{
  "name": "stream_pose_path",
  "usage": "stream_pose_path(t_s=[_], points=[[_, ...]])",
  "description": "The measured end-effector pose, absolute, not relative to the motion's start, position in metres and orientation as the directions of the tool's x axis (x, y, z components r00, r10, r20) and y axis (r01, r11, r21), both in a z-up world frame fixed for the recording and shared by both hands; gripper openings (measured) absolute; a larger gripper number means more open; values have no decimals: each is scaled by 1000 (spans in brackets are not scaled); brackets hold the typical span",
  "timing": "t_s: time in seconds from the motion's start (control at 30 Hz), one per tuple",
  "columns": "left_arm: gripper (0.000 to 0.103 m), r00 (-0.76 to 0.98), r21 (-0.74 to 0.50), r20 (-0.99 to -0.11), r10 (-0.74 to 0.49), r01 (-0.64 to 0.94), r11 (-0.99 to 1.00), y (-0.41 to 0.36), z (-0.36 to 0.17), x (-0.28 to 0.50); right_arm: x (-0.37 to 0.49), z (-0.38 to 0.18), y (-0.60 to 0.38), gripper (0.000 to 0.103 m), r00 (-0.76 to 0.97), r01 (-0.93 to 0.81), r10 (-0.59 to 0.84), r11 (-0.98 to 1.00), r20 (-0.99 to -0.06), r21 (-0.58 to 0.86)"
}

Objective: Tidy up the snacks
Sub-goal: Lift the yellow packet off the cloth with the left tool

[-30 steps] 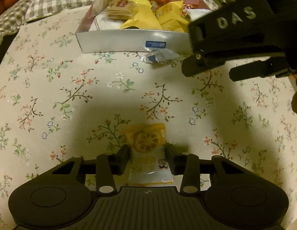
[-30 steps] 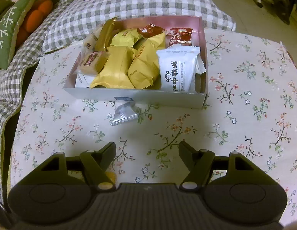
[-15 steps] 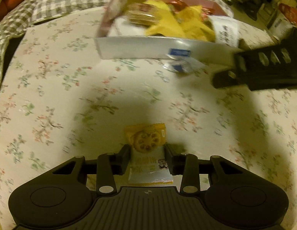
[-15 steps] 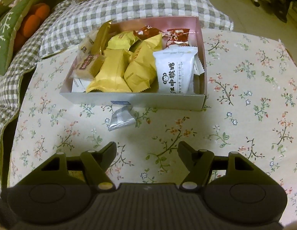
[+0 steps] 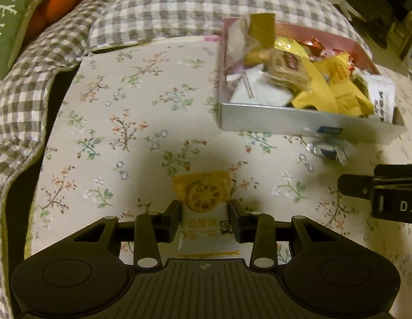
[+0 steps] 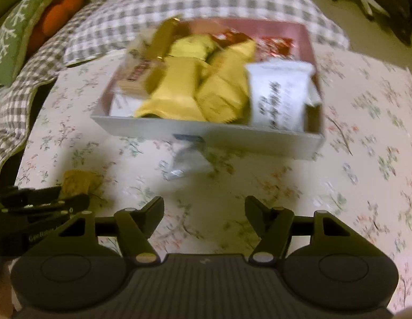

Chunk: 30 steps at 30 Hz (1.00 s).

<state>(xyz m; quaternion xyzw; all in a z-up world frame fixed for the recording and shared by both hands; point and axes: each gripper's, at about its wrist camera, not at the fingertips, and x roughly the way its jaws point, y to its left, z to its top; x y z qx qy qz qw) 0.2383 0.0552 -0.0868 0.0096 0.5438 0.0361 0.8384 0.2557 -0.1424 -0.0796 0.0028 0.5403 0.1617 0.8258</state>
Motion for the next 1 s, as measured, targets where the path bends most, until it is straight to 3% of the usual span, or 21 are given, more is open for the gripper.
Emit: stream_pose_path(t_s=[0.23, 0.57, 1.0], points=[[36, 416, 44, -907, 64, -57, 997, 58, -84, 241, 267, -88, -128, 55, 385, -264, 291, 944, -876, 198], [36, 433, 61, -898, 74, -43, 997, 56, -82, 241, 272, -94, -120, 36, 403, -247, 286, 949, -869, 197], [36, 435, 51, -898, 64, -42, 998, 56, -82, 242, 269, -87, -123, 35, 403, -262, 323, 937, -856, 230]])
